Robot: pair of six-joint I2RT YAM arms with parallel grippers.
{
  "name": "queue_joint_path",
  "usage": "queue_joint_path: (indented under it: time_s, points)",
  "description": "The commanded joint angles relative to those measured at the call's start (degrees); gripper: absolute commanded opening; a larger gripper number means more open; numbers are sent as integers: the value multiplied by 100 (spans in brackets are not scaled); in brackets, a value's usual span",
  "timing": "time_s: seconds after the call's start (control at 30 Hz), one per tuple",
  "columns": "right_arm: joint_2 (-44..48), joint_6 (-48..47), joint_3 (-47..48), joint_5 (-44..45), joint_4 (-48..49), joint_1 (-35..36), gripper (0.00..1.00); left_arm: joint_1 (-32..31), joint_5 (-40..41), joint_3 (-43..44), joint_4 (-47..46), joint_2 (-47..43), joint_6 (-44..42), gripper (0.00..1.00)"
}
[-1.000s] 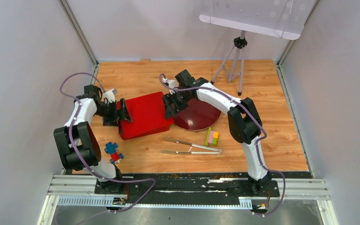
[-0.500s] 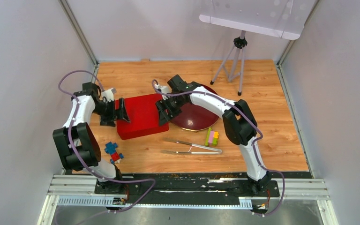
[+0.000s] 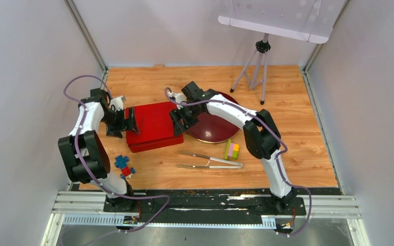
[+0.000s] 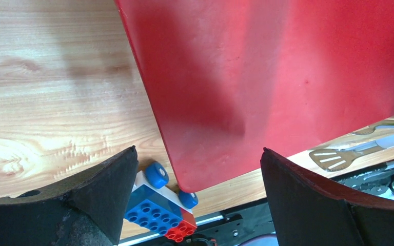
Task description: Pack the chocolate
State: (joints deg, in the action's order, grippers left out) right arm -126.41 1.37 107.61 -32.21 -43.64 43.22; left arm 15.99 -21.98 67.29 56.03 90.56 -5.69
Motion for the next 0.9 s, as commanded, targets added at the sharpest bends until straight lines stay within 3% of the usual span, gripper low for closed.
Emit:
queue_joint_path:
  time_s: [0.0, 0.2, 0.4, 0.6, 0.7, 0.87]
  points:
    - [42, -112, -84, 101, -44, 20, 70, 8, -26, -11, 0, -94, -50, 96]
    - [574, -478, -254, -106, -141, -241, 73, 2, 493, 488, 18, -550, -120, 97]
    - [295, -171, 412, -298, 145, -621, 73, 9, 1108, 231, -1694, -1050, 349, 96]
    - [-502, 293, 1404, 207, 376, -618, 70, 8, 701, 1357, -1263, 349, 854, 96]
    - [-845, 589, 1703, 199, 524, -610, 69, 2, 453, 1403, -1611, 614, 756, 95]
    - [-1087, 612, 1721, 133, 581, -544, 67, 18, -532, 1822, -1208, 1332, 271, 87]
